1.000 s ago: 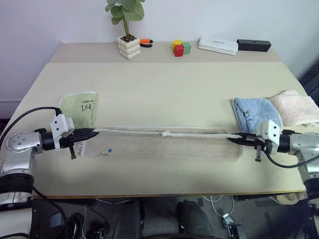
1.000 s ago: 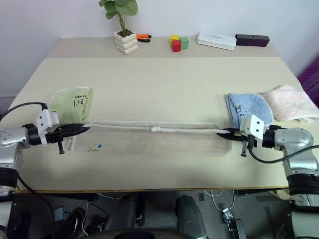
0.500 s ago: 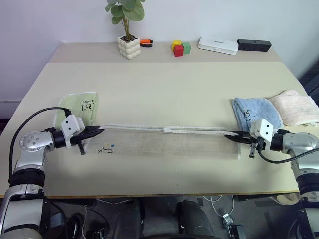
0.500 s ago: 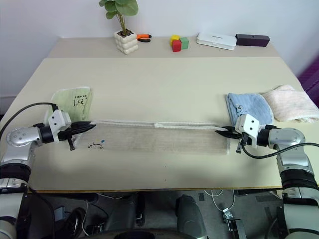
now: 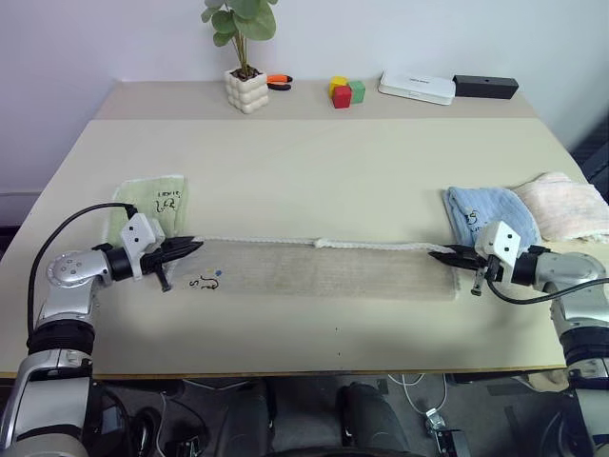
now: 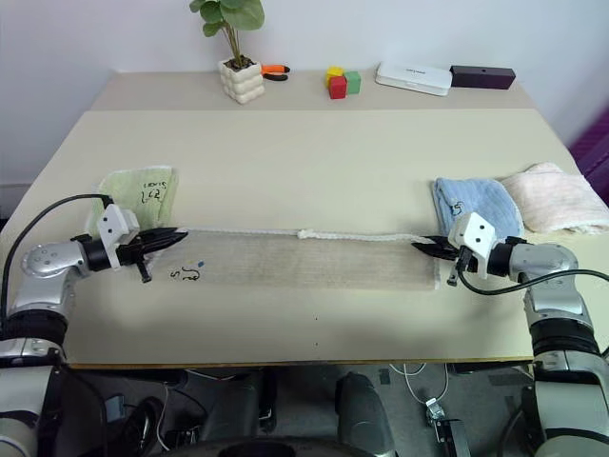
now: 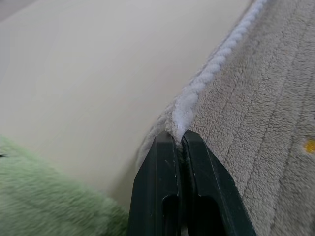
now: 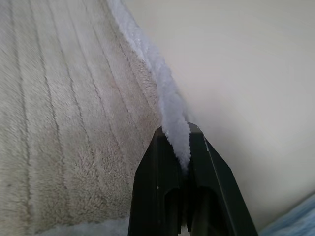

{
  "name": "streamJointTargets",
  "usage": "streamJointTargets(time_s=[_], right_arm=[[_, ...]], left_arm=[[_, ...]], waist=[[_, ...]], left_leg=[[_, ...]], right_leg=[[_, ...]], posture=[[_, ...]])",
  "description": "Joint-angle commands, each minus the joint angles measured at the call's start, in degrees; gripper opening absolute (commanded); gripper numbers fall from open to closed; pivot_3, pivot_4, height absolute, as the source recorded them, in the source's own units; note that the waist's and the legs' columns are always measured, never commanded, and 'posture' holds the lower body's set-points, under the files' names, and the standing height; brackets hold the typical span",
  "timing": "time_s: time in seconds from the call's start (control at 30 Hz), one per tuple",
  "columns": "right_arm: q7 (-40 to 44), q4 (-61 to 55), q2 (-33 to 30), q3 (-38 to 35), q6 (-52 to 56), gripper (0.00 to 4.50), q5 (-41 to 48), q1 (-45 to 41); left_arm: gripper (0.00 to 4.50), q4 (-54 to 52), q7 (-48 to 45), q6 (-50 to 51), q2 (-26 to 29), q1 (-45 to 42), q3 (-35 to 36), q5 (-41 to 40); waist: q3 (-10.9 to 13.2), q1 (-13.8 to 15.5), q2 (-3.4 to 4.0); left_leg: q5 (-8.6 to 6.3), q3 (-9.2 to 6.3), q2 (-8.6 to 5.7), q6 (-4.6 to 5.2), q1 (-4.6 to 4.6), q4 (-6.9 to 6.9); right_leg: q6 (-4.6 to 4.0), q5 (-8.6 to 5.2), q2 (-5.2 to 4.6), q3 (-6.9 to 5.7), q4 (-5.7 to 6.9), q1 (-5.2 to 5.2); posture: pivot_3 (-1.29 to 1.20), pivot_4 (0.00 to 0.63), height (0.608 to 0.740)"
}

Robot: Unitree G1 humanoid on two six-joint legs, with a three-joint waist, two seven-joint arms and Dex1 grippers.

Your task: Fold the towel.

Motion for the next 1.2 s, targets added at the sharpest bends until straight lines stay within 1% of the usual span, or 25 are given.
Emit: streamJointTargets(time_s=[0.03, 0.07, 0.1, 0.13, 0.17, 0.27, 0.3, 0.4, 0.5, 0.6, 0.63, 0.67, 0.7, 0.73, 0.77, 0.8, 0.87, 0.9, 0.93, 1.0, 1.03, 1.07, 1.1, 1.17, 1.2], right_arm=[[-0.41, 0.73, 0.00, -0.39, 1.32, 0.89, 0.13, -0.87], [0.30, 0.50, -0.05, -0.34, 2.12, 1.24, 0.61, -0.80], [0.39, 0.32, -0.12, -0.37, 2.18, 1.79, 0.73, -0.74], [-0.37, 0.23, -0.20, -0.63, 1.82, 2.24, 0.56, -0.75], [-1.06, 0.27, -0.23, -0.83, 1.44, 2.79, 0.35, -0.81], [-0.59, -1.47, -0.99, -1.89, 4.14, 4.17, 2.01, -0.42], [-0.71, -2.09, -0.91, -2.49, 5.69, 4.45, 2.88, -0.44], [-2.49, -3.63, -0.30, -4.49, 8.74, 4.45, 4.72, -0.74], [-3.22, -6.25, 0.52, -5.58, 11.43, 4.45, 6.64, 0.08], [-4.80, -11.11, 1.97, -7.67, 17.49, 4.45, 10.66, 0.77], [-4.92, -13.67, 2.28, -8.26, 20.44, 4.50, 12.61, 1.34], [-5.38, -16.02, 2.53, -8.66, 22.10, 4.50, 13.62, 1.99], [-6.23, -18.38, 2.87, -9.05, 23.27, 4.50, 14.34, 2.57], [-8.43, -21.52, 3.53, -10.41, 27.75, 4.24, 17.24, 2.73], [-10.41, -24.11, 4.07, -11.22, 30.08, 3.95, 18.64, 2.96], [-11.66, -26.51, 4.43, -11.55, 31.73, 3.60, 19.40, 3.42], [-15.15, -33.37, 6.13, -11.31, 34.74, 2.63, 20.65, 5.44], [-18.03, -37.09, 7.92, -11.20, 35.68, 2.15, 21.12, 6.34], [-21.38, -40.32, 9.96, -11.16, 36.65, 1.58, 21.52, 6.97], [-25.10, -43.71, 12.17, -11.34, 37.96, 0.54, 21.65, 7.63], [-29.58, -45.68, 15.07, -10.77, 38.43, 0.05, 20.61, 8.13], [-34.88, -48.31, 19.17, -9.31, 38.60, 0.05, 19.23, 9.15], [-40.19, -49.94, 22.37, -7.13, 38.56, 0.05, 15.75, 10.29], [-45.85, -52.27, 28.00, -4.48, 39.41, 0.05, 14.11, 12.79], [-47.96, -52.17, 29.34, -3.07, 39.88, 0.05, 12.05, 13.51]], left_arm=[[0.96, -1.55, 2.14, 2.65, -0.03, -0.93, 0.80, -0.31], [1.33, -2.07, 1.74, 3.61, -0.08, -0.82, 1.03, -0.82], [1.92, -2.63, 1.08, 4.63, -0.01, -0.69, 1.21, -1.47], [2.39, -3.34, 0.40, 5.44, 0.24, -0.49, 1.53, -2.18], [2.92, -3.82, 0.07, 5.91, 0.40, -0.35, 1.73, -2.57], [4.34, -6.73, -0.71, 10.47, 1.85, 0.17, 3.70, -5.27], [4.49, -7.72, -1.02, 12.30, 2.23, 0.33, 4.17, -6.11], [4.49, -14.59, -2.00, 19.78, 2.48, 2.02, 5.78, -10.44], [4.49, -21.28, -0.69, 25.82, 1.65, 3.95, 6.49, -13.44], [4.49, -27.13, 1.00, 31.84, 1.29, 5.82, 7.45, -16.56], [4.00, -28.44, 1.62, 33.26, 1.35, 6.27, 7.77, -17.19], [3.70, -29.58, 2.11, 34.60, 1.34, 6.65, 8.25, -17.99], [3.22, -30.73, 2.21, 37.61, 1.50, 6.92, 8.98, -19.88], [2.72, -32.71, 2.97, 39.12, 1.63, 7.54, 9.67, -20.83], [2.26, -34.19, 4.18, 39.83, 1.41, 7.83, 10.35, -21.34], [1.69, -35.21, 5.58, 42.06, 1.12, 7.69, 11.11, -22.71], [0.61, -38.39, 9.52, 46.46, -0.34, 7.18, 12.63, -26.08], [0.15, -40.20, 11.82, 48.70, -1.53, 7.07, 13.15, -27.89], [0.00, -42.06, 13.98, 50.00, -2.75, 7.24, 13.26, -28.71], [0.00, -44.20, 16.41, 51.60, -3.99, 7.60, 13.39, -29.40], [0.00, -46.04, 19.23, 50.25, -6.56, 8.00, 13.14, -28.80], [0.00, -48.86, 22.63, 50.00, -9.69, 8.75, 12.23, -28.79], [0.00, -51.13, 26.06, 49.87, -12.30, 9.40, 10.91, -27.84], [0.00, -53.94, 30.18, 48.39, -16.49, 10.75, 9.09, -25.92], [0.00, -54.00, 31.86, 48.61, -18.49, 11.24, 8.88, -26.09]], waist=[[0.00, -0.02, 0.00], [0.00, -0.01, 0.00], [0.00, 0.00, 0.00], [0.00, 0.00, 0.00], [0.00, 0.00, 0.00], [0.00, -0.01, 0.00], [0.00, -0.06, 0.00], [0.00, -0.11, 0.01], [0.00, 0.02, 0.01], [0.00, 0.03, 0.00], [0.00, 0.01, 0.00], [0.00, -0.03, 0.00], [0.00, -0.06, 0.00], [0.00, -0.05, 0.00], [0.00, -0.05, 0.00], [0.00, -0.05, 0.00], [0.00, 0.10, 0.00], [-0.01, 0.15, -0.01], [-0.03, 0.13, -0.06], [-0.04, 0.13, -0.06], [-0.04, 0.13, -0.06], [-0.05, 0.14, -0.08], [-0.08, 0.13, -0.11], [-0.11, 0.14, -0.14], [-0.11, 0.10, -0.14]], left_leg=[[0.00, 0.00, 0.00, 0.00, 0.00, 0.00], [0.00, 0.00, 0.00, 0.00, 0.00, 0.00], [0.00, 0.00, 0.00, 0.00, 0.00, 0.00], [0.00, -0.01, 0.00, 0.00, 0.00, 0.00], [0.00, -0.01, 0.00, 0.00, 0.00, 0.00], [0.00, -0.01, 0.00, 0.00, 0.00, 0.00], [0.00, -0.01, 0.00, 0.00, 0.00, 0.00], [0.00, -0.01, 0.01, 0.00, 0.00, -0.01], [0.00, -0.01, 0.01, 0.00, 0.00, -0.01], [0.00, -0.04, 0.01, 0.00, 0.00, 0.00], [0.00, -0.04, 0.01, 0.00, 0.00, 0.00], [0.00, -0.04, 0.01, 0.00, 0.00, 0.00], [0.00, -0.04, 0.01, 0.00, 0.00, -0.01], [0.00, -0.05, 0.01, 0.00, 0.00, -0.02], [0.00, -0.05, 0.01, 0.00, 0.00, -0.01], [0.00, -0.05, 0.01, 0.00, -0.01, -0.01], [0.00, -0.07, 0.01, 0.00, -0.01, -0.01], [0.00, -0.10, 0.01, 0.00, -0.01, -0.02], [0.00, -0.13, 0.01, 0.00, -0.02, -0.02], [0.00, -0.15, 0.01, 0.00, -0.02, 0.00], [0.00, -0.15, -0.01, 0.00, -0.03, 0.01], [0.00, -0.14, -0.01, 0.00, -0.03, 0.02], [0.00, -0.15, -0.01, 0.00, -0.03, 0.02], [0.01, -0.18, -0.01, -0.01, -0.02, 0.00], [0.01, -0.19, -0.01, -0.03, -0.03, -0.02]], right_leg=[[0.00, 0.00, 0.00, 0.00, 0.00, 0.00], [0.00, 0.00, 0.00, 0.00, 0.00, 0.00], [0.00, 0.00, 0.00, 0.01, 0.00, 0.00], [0.00, 0.00, 0.00, 0.01, 0.00, 0.01], [0.00, 0.00, 0.00, 0.00, 0.00, 0.01], [0.00, 0.00, 0.00, 0.00, 0.00, 0.01], [0.00, 0.00, 0.00, 0.00, 0.00, 0.01], [0.00, 0.00, 0.00, 0.01, 0.01, -0.01], [0.00, 0.00, -0.01, 0.01, 0.01, 0.01], [0.00, 0.00, -0.01, 0.01, 0.01, 0.03], [0.00, 0.00, -0.01, 0.00, 0.01, 0.03], [0.00, 0.00, -0.01, 0.01, 0.01, 0.02], [0.00, 0.00, -0.01, 0.01, 0.01, 0.01], [0.00, 0.00, -0.01, 0.01, 0.01, 0.01], [0.00, 0.00, -0.01, 0.01, 0.02, 0.01], [0.00, 0.00, -0.01, 0.01, 0.02, 0.00], [0.00, 0.00, -0.01, 0.00, 0.02, 0.01], [0.00, 0.00, -0.01, -0.01, 0.02, 0.01], [0.00, 0.00, -0.01, -0.02, 0.01, 0.03], [0.00, 0.00, -0.01, -0.02, 0.01, 0.05], [0.01, 0.00, -0.02, -0.02, 0.01, 0.05], [0.00, 0.00, -0.02, -0.01, 0.01, 0.05], [0.00, 0.00, -0.02, -0.02, 0.00, 0.06], [0.00, 0.00, -0.02, -0.02, 0.01, 0.06], [0.00, 0.00, 0.00, -0.01, 0.01, 0.05]], posture=[[0.00, 0.150, 0.740], [0.00, 0.150, 0.740], [0.00, 0.150, 0.740], [0.00, 0.150, 0.740], [0.00, 0.150, 0.740], [0.00, 0.150, 0.740], [0.00, 0.150, 0.740], [0.00, 0.150, 0.740], [0.00, 0.150, 0.740], [0.00, 0.150, 0.740], [0.00, 0.150, 0.740], [0.00, 0.150, 0.740], [0.00, 0.150, 0.740], [0.00, 0.150, 0.740], [0.00, 0.150, 0.740], [0.00, 0.150, 0.740], [0.00, 0.150, 0.740], [0.00, 0.150, 0.740], [0.00, 0.150, 0.740], [0.00, 0.150, 0.740], [0.00, 0.150, 0.740], [0.00, 0.150, 0.740], [0.00, 0.150, 0.740], [0.00, 0.150, 0.740], [0.00, 0.150, 0.740]])
